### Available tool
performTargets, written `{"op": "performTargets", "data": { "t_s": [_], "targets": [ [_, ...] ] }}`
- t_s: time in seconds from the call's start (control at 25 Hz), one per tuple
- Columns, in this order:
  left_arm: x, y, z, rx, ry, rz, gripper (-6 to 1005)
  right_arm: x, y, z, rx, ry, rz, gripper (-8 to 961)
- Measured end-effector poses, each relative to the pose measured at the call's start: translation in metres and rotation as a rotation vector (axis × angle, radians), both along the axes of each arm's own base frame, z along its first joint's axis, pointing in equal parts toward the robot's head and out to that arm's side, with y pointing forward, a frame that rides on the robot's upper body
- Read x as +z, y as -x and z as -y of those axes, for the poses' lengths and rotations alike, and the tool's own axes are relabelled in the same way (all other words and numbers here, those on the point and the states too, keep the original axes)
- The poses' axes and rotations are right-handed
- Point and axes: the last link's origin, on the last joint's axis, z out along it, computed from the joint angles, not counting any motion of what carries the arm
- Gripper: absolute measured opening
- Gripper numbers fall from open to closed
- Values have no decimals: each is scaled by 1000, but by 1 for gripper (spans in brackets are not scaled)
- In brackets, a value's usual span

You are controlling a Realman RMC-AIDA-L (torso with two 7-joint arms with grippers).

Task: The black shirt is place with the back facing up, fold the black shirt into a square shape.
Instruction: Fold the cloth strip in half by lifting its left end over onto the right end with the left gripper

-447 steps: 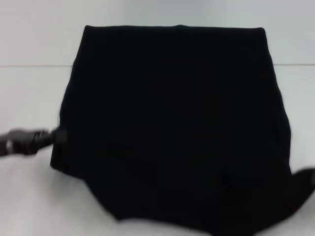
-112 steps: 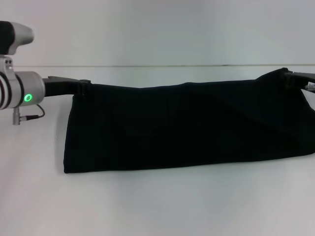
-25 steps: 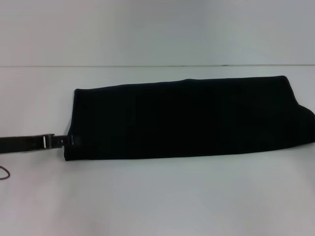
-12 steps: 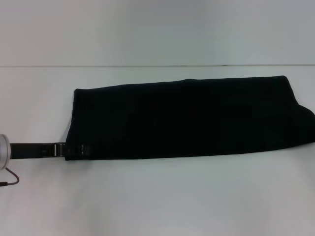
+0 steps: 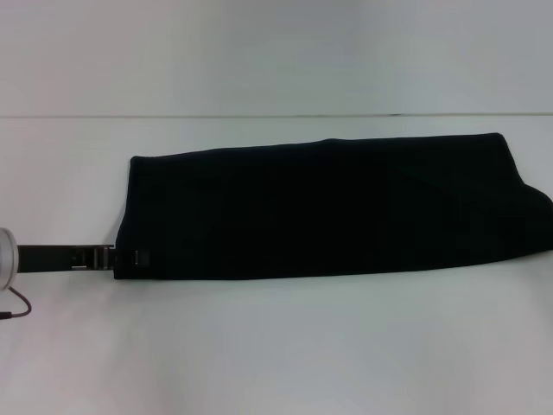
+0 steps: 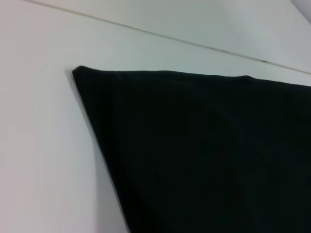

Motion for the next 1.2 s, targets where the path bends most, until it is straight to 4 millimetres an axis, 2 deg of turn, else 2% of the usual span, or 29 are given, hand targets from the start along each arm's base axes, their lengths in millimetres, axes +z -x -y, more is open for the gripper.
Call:
{"op": "performTargets", "data": {
  "t_s": [0.16, 0.4, 0.6, 0.84, 1.2],
  "targets": [
    [0, -1, -2, -6, 7, -14, 567, -4, -4, -5, -42, 57, 63, 592],
    [1, -5, -6, -17, 11, -18, 367, -7, 2, -17, -54, 92, 108, 573],
    [1, -7, -8, -24, 12, -20, 136, -15, 10, -25, -52, 135, 125, 567],
    [2, -7, -9, -25, 10, -22, 2, -25, 13, -29, -61, 163, 147, 568],
    [2, -8, -10, -26, 9, -23, 3, -30, 13, -27, -56, 163, 159, 494]
  ]
}}
